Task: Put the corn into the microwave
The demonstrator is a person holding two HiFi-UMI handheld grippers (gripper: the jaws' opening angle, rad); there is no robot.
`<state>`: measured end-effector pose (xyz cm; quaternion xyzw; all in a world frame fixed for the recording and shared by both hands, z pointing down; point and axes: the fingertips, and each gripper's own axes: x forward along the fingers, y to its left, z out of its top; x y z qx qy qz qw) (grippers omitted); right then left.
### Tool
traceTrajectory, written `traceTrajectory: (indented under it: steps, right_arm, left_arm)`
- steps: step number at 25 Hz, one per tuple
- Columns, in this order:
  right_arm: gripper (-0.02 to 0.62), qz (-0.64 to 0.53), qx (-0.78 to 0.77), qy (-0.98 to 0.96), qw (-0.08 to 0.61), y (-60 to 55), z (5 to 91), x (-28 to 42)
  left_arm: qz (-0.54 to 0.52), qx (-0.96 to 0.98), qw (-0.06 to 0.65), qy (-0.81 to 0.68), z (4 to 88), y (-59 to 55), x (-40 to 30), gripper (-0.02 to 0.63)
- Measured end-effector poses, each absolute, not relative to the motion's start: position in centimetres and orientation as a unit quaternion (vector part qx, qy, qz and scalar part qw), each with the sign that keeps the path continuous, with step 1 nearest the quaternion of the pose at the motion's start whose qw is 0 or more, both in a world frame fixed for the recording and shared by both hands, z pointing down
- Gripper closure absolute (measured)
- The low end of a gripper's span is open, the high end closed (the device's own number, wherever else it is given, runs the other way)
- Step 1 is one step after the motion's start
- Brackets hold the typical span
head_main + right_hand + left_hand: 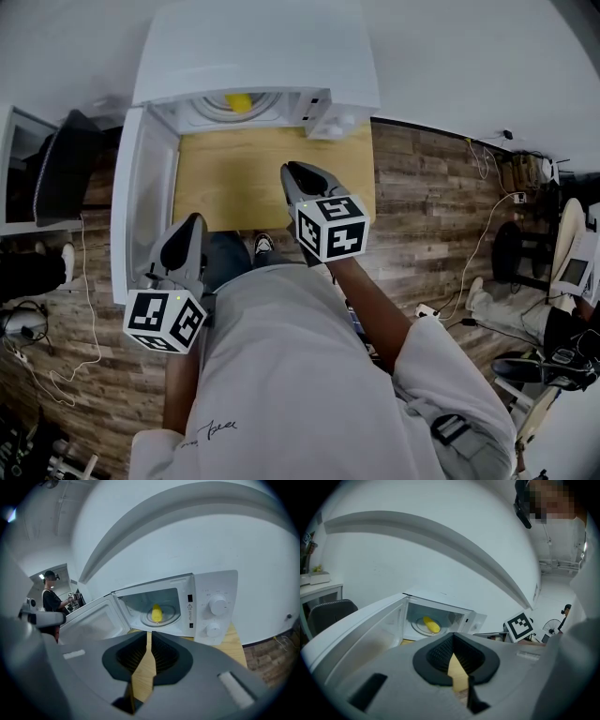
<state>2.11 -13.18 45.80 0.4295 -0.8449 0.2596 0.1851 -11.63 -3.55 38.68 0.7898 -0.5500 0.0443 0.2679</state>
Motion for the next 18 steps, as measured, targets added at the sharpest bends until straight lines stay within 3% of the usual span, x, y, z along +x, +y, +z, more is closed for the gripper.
traceTrajectory:
  steps: [18]
  right_arm:
    - [0.583, 0.272, 0.419, -0.850, 0.166, -9.5, 44.0, 4.4]
  left_arm:
    - [0.067, 0.789, 0.266, -0.550, 39.5, -3.0, -11.3, 0.616]
